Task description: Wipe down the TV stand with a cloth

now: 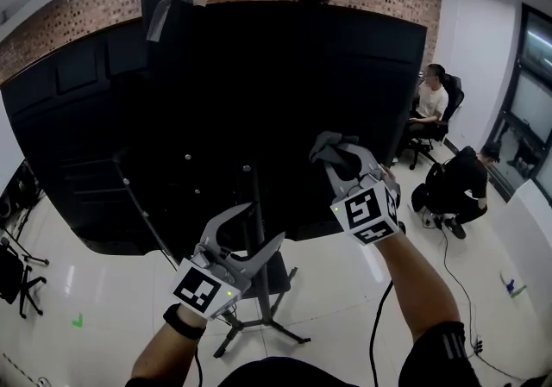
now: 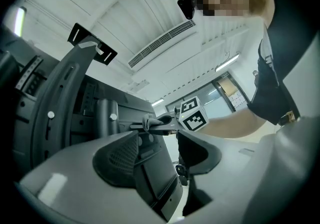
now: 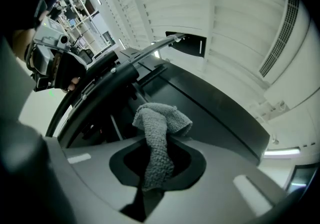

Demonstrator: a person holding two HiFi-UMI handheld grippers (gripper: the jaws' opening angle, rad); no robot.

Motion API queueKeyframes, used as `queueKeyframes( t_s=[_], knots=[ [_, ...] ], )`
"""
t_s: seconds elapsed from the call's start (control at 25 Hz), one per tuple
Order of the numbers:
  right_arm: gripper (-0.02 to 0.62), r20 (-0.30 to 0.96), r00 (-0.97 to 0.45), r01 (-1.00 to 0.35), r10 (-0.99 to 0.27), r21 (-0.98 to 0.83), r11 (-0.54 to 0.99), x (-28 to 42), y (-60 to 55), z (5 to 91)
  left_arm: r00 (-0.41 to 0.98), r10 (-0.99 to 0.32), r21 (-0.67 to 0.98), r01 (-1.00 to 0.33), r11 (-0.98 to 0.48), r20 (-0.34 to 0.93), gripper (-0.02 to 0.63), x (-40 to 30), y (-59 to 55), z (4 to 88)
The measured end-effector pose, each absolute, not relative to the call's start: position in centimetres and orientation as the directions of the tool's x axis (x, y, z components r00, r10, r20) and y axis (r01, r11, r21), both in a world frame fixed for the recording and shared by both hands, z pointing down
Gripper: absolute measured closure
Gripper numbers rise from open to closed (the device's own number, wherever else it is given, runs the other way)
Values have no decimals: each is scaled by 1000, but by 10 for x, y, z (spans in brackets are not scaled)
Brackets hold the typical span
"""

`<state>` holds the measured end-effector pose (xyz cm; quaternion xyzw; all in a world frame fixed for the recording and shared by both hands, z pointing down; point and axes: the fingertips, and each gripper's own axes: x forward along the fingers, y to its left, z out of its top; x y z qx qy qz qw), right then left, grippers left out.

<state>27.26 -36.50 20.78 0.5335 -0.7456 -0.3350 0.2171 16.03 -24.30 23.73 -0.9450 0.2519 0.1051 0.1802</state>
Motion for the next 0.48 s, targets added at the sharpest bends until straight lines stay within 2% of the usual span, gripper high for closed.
queueKeyframes(
  t_s=[0.2, 0.48],
  knots=[
    [557, -50, -303, -679, -952, 712, 179, 295, -361, 207, 855, -435, -286, -508, -813, -282, 353, 173, -242, 244],
    [555, -47, -483, -619, -875, 724, 303, 225, -340, 225, 823, -495, -249, -560, -790, -280, 351, 164, -247, 251]
  ],
)
